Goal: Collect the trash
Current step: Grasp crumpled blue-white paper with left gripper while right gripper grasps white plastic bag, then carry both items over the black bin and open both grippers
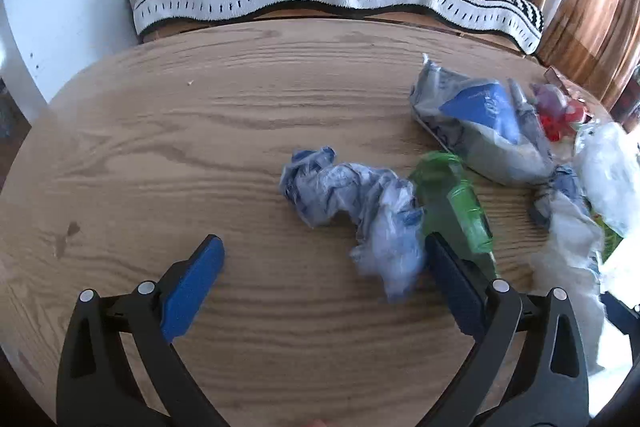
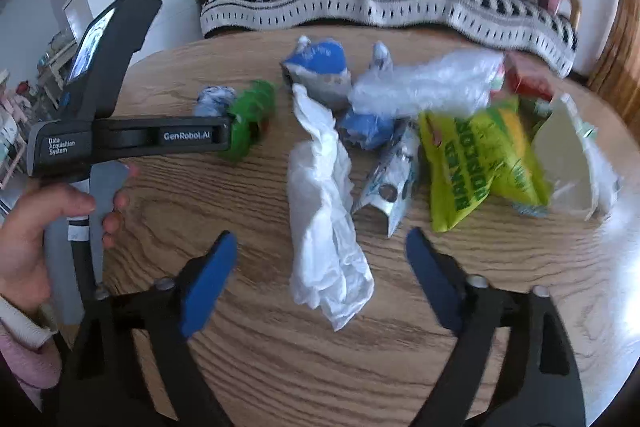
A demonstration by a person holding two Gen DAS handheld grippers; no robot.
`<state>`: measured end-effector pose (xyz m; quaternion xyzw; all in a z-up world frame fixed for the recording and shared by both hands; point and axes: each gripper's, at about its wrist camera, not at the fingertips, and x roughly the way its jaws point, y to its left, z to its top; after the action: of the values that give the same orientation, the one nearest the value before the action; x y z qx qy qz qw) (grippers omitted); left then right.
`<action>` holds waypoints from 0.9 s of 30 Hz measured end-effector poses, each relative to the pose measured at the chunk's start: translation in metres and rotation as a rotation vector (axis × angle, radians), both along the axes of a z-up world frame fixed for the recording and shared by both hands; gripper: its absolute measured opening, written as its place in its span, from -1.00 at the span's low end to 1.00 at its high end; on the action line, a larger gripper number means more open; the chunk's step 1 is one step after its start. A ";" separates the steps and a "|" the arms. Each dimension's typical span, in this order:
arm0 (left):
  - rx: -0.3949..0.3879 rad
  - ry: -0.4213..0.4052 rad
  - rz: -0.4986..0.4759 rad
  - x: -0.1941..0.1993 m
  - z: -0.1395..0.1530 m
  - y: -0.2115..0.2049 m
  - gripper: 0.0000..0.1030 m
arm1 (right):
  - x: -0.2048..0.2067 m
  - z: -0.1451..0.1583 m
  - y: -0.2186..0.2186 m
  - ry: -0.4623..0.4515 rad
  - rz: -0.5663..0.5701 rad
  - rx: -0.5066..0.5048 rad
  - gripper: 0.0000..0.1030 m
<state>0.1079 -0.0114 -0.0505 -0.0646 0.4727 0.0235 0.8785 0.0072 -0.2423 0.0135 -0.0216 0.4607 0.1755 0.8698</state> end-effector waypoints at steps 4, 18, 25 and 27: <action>0.002 -0.023 -0.028 -0.001 -0.001 0.004 0.80 | 0.009 -0.003 -0.001 0.031 0.015 0.037 -0.16; -0.040 -0.057 -0.086 -0.052 0.017 0.022 -0.66 | 0.000 0.017 0.001 -0.027 0.000 0.131 -0.80; 0.013 -0.064 -0.104 -0.072 0.031 0.019 -0.66 | -0.003 0.019 0.010 -0.061 -0.025 0.123 -0.82; 0.025 -0.069 -0.110 -0.077 0.033 0.019 -0.66 | -0.002 0.018 0.011 -0.061 -0.033 0.123 -0.82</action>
<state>0.0308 0.0080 -0.0176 -0.0282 0.4449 -0.0209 0.8949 0.0048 -0.2309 0.0320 0.0344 0.4224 0.1882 0.8860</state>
